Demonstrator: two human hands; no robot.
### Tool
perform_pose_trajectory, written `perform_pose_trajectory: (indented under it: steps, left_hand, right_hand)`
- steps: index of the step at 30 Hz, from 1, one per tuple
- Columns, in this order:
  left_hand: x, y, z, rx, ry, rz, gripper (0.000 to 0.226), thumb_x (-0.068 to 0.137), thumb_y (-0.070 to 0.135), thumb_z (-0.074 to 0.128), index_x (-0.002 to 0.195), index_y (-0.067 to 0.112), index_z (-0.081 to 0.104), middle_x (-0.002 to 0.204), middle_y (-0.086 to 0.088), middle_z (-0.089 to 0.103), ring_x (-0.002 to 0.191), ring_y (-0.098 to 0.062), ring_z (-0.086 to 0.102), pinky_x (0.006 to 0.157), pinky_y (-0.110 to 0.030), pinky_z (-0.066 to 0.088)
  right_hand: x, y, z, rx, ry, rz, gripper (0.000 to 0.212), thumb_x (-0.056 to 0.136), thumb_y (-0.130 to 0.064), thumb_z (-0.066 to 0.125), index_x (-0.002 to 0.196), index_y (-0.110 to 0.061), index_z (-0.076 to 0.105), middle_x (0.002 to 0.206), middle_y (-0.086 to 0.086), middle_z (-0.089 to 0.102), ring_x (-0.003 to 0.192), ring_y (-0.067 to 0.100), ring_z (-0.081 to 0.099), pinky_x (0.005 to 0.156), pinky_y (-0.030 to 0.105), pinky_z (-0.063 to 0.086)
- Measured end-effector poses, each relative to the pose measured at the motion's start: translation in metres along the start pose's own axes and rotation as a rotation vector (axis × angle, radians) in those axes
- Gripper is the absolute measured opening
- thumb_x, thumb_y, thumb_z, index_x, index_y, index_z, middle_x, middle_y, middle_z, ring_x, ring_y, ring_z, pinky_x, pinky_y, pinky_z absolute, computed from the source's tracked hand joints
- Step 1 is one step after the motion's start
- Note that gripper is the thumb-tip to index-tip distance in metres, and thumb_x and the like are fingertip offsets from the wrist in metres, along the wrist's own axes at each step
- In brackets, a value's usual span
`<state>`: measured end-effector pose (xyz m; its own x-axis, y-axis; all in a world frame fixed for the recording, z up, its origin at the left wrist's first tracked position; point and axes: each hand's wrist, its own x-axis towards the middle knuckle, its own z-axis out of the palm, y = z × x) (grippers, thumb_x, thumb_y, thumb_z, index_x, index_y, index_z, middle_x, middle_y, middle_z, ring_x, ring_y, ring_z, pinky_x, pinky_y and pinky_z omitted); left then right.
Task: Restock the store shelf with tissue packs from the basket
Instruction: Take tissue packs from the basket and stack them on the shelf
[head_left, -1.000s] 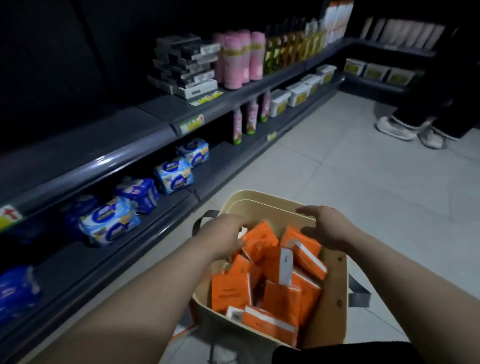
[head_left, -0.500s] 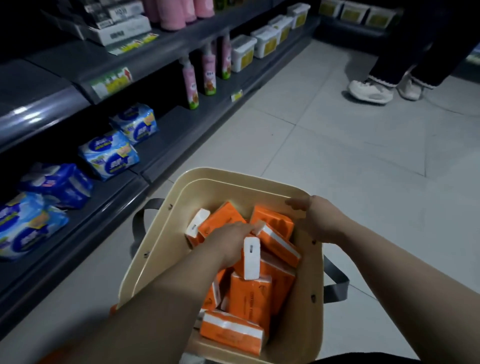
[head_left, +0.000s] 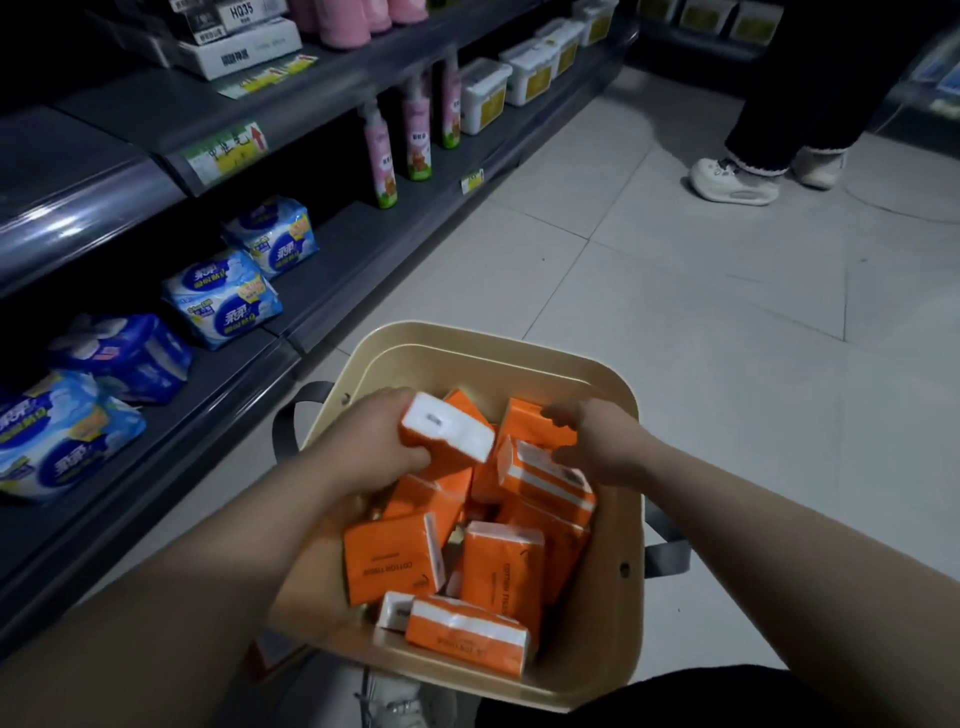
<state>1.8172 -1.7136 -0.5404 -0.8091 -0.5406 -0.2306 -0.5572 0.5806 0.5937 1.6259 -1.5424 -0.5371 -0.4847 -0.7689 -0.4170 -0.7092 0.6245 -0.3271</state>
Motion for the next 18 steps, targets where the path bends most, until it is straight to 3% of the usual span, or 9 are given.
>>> perform_pose_trajectory:
  steps: [3, 6, 9, 12, 14, 18]
  left_hand:
    - [-0.015, -0.011, -0.019, -0.044, 0.096, -0.037, 0.043, 0.070, 0.022, 0.073, 0.108, 0.030, 0.054, 0.097, 0.006, 0.065, 0.089, -0.016, 0.063, 0.077, -0.029, 0.049]
    - [-0.030, -0.021, -0.030, -0.022, 0.149, -0.058, 0.056, 0.071, 0.040, 0.070, 0.121, 0.027, 0.049, 0.108, 0.002, 0.062, 0.091, -0.018, 0.062, 0.082, -0.037, 0.052]
    - [-0.041, -0.028, -0.038, -0.032, 0.158, -0.058, 0.052, 0.081, 0.038, 0.068, 0.127, 0.026, 0.045, 0.111, 0.004, 0.060, 0.093, -0.016, 0.061, 0.081, -0.035, 0.051]
    - [-0.049, -0.035, -0.048, -0.064, 0.162, -0.054, 0.047, 0.087, 0.039, 0.063, 0.128, 0.026, 0.045, 0.111, 0.003, 0.062, 0.091, -0.013, 0.060, 0.077, -0.030, 0.047]
    - [-0.053, -0.038, -0.054, -0.077, 0.179, -0.049, 0.048, 0.091, 0.036, 0.058, 0.135, 0.022, 0.043, 0.119, 0.000, 0.060, 0.099, -0.014, 0.057, 0.079, -0.026, 0.040]
    - [-0.063, -0.046, -0.071, -0.083, 0.220, -0.085, 0.054, 0.097, 0.035, 0.047, 0.145, 0.021, 0.030, 0.133, -0.004, 0.054, 0.118, -0.022, 0.053, 0.087, -0.024, 0.035]
  right_hand:
    - [0.002, -0.010, 0.020, -0.016, 0.012, -0.028, 0.063, 0.083, -0.037, 0.067, 0.139, -0.020, 0.045, 0.136, 0.004, 0.054, 0.123, 0.024, 0.051, 0.096, 0.029, 0.042]
    - [0.005, -0.024, 0.036, -0.056, 0.044, -0.061, 0.066, 0.078, -0.041, 0.068, 0.137, -0.027, 0.043, 0.125, 0.008, 0.059, 0.112, 0.027, 0.057, 0.086, 0.034, 0.050]
    - [0.012, -0.035, 0.050, -0.244, -0.031, -0.084, 0.064, 0.079, -0.049, 0.064, 0.137, -0.031, 0.041, 0.119, 0.009, 0.054, 0.108, 0.030, 0.057, 0.078, 0.034, 0.046]
    - [0.018, -0.040, 0.056, -0.446, -0.118, -0.120, 0.040, 0.093, -0.033, 0.049, 0.132, -0.027, 0.048, 0.123, 0.010, 0.051, 0.113, 0.030, 0.053, 0.084, 0.035, 0.046]
    - [0.019, -0.040, 0.052, -0.515, -0.141, -0.131, 0.037, 0.095, -0.020, 0.044, 0.131, -0.026, 0.050, 0.125, 0.009, 0.055, 0.115, 0.028, 0.054, 0.086, 0.035, 0.047]
    - [0.025, -0.057, 0.026, -0.462, 0.014, -0.102, 0.033, 0.091, -0.023, 0.048, 0.123, -0.030, 0.055, 0.117, 0.006, 0.061, 0.104, 0.028, 0.061, 0.080, 0.033, 0.049]
